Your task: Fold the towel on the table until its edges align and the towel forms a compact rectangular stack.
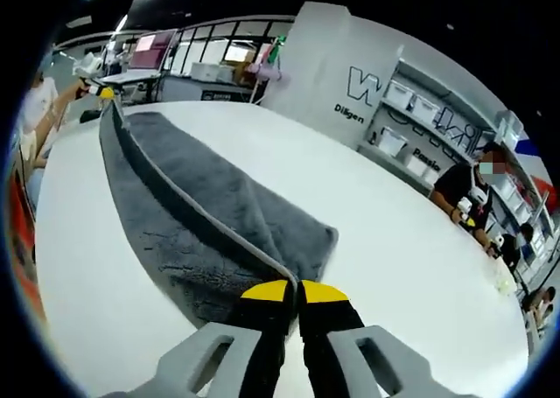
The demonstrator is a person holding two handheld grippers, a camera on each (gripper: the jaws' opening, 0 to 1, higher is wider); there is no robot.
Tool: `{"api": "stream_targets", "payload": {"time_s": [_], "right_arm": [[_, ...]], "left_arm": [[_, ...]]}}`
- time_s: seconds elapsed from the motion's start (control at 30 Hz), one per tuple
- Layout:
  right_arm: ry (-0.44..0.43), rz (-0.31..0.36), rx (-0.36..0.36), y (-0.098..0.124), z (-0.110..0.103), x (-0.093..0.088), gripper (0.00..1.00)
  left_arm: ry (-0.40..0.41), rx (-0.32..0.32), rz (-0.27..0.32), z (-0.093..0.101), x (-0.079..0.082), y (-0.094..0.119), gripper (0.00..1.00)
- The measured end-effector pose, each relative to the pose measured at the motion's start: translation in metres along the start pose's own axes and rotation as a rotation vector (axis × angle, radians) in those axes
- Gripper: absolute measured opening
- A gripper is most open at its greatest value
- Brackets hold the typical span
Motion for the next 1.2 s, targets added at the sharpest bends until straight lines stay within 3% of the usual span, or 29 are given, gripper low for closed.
{"api": "stream_targets", "payload": {"time_s": [0.4, 1.07, 1.2], "right_arm": [[-0.002, 0.066, -0.047, -0.019, 0.020, 0.026, 0.00], [0.030, 0.094, -0.129, -0.057, 0.045, 0.054, 0.00], [0.055, 0.069, -0.153, -0.067, 0.052, 0.056, 0.00]], "left_arm": [[-0.002, 0.025, 0.039, -0.010, 0.014, -0.013, 0.02], [-0.002, 0.046, 0.079, -0.037, 0.038, -0.049, 0.02], [-0.010, 0.046, 0.076, -0.039, 0.044, -0.058, 0.02]]}}
Point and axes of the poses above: the point that each gripper's makers call its tool centre point, and the gripper's own axes: y roughly backward along the fingers, z roughly to its right, x roughly out of its top, the point moved 2 cm from there along y, roughly backward along the fingers, and after that the axes turned 5 degrees about x, right-handed, at the moved point
